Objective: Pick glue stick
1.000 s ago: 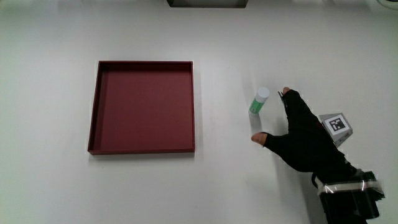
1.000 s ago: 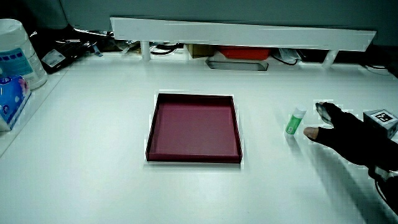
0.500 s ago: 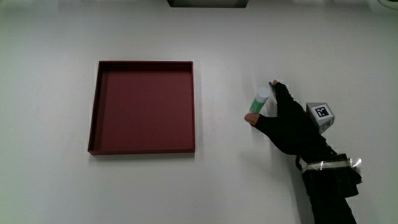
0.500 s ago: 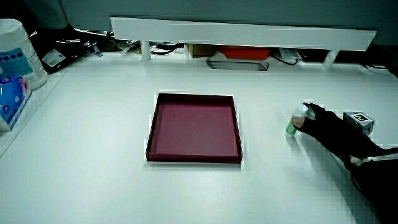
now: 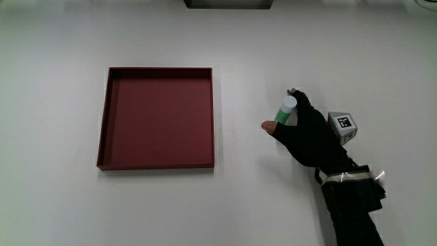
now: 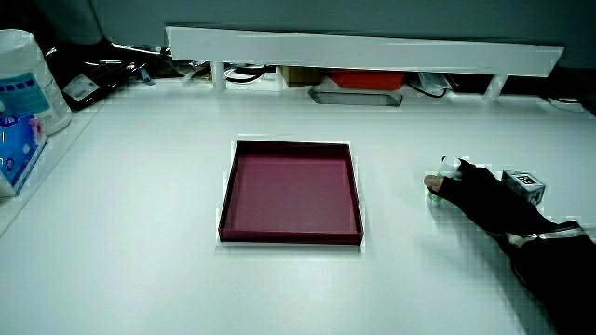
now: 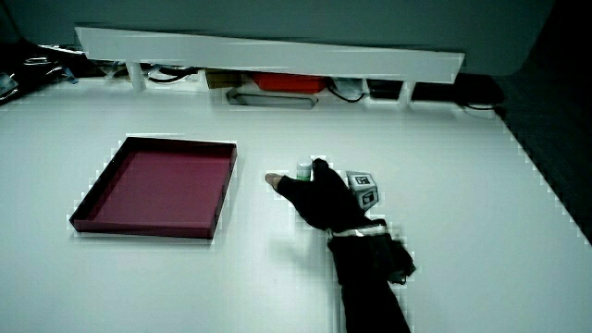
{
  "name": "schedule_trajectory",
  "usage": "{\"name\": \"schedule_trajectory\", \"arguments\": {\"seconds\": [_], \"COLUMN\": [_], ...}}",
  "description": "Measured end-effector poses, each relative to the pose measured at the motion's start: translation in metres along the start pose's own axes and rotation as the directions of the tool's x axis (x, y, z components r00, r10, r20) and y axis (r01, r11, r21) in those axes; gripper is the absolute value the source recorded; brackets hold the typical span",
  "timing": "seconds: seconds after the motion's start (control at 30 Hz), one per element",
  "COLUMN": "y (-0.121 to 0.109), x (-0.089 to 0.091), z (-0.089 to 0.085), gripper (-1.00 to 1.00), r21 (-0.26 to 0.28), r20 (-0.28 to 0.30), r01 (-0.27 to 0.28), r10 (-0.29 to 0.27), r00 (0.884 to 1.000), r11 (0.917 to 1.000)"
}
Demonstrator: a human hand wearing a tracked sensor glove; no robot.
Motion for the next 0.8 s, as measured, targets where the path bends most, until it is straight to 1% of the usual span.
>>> {"name": "schedule_trajectory", "arguments": {"seconds": [0.03, 0.1, 0.13, 0.2, 0.23, 0.27, 0.3, 0.33, 0.37, 0.4, 0.43, 0.47, 0.53, 0.57, 0.6, 0.63, 0.67, 0.7, 0.73, 0.8], "y": [0.001, 0.0, -0.001, -0.002, -0.004, -0.004, -0.004, -0.005, -0.006, -0.007, -0.007, -0.009, -0.009, -0.009, -0.009, -0.01, -0.011, -0.01, -0.011, -0.012], "x": [0.002, 0.003, 0.003, 0.005, 0.006, 0.007, 0.009, 0.009, 0.01, 0.009, 0.011, 0.011, 0.013, 0.014, 0.016, 0.017, 0.015, 0.02, 0.02, 0.021], "z": [0.001, 0.001, 0.001, 0.003, 0.004, 0.005, 0.006, 0.007, 0.008, 0.008, 0.009, 0.009, 0.01, 0.011, 0.012, 0.011, 0.01, 0.012, 0.012, 0.013], "gripper": [0.06, 0.13, 0.16, 0.23, 0.26, 0.29, 0.32, 0.35, 0.39, 0.42, 0.45, 0.48, 0.55, 0.58, 0.61, 0.65, 0.68, 0.71, 0.74, 0.81], "r21": [0.009, 0.027, 0.032, 0.061, 0.078, 0.103, 0.106, 0.125, 0.15, 0.165, 0.183, 0.203, 0.218, 0.226, 0.237, 0.252, 0.266, 0.278, 0.291, 0.306], "r20": [0.005, 0.001, -0.018, -0.024, -0.046, -0.043, -0.06, -0.067, -0.067, -0.067, -0.071, -0.086, -0.107, -0.105, -0.115, -0.128, -0.141, -0.139, -0.143, -0.148], "r01": [-0.015, -0.008, -0.027, -0.02, -0.024, -0.037, -0.049, -0.048, -0.05, -0.068, -0.062, -0.066, -0.08, -0.079, -0.079, -0.087, -0.078, -0.08, -0.083, -0.089], "r10": [0.015, 0.008, 0.028, 0.022, 0.028, 0.042, 0.056, 0.056, 0.061, 0.08, 0.077, 0.085, 0.105, 0.105, 0.108, 0.123, 0.119, 0.122, 0.129, 0.14], "r00": [1.0, 1.0, 0.999, 0.999, 0.999, 0.998, 0.997, 0.996, 0.996, 0.995, 0.994, 0.993, 0.989, 0.989, 0.987, 0.984, 0.983, 0.983, 0.981, 0.979], "r11": [0.9998, 0.9996, 0.9991, 0.998, 0.9967, 0.994, 0.9931, 0.991, 0.9874, 0.984, 0.9812, 0.9769, 0.9728, 0.9709, 0.9682, 0.9637, 0.9608, 0.9572, 0.9533, 0.948]}}
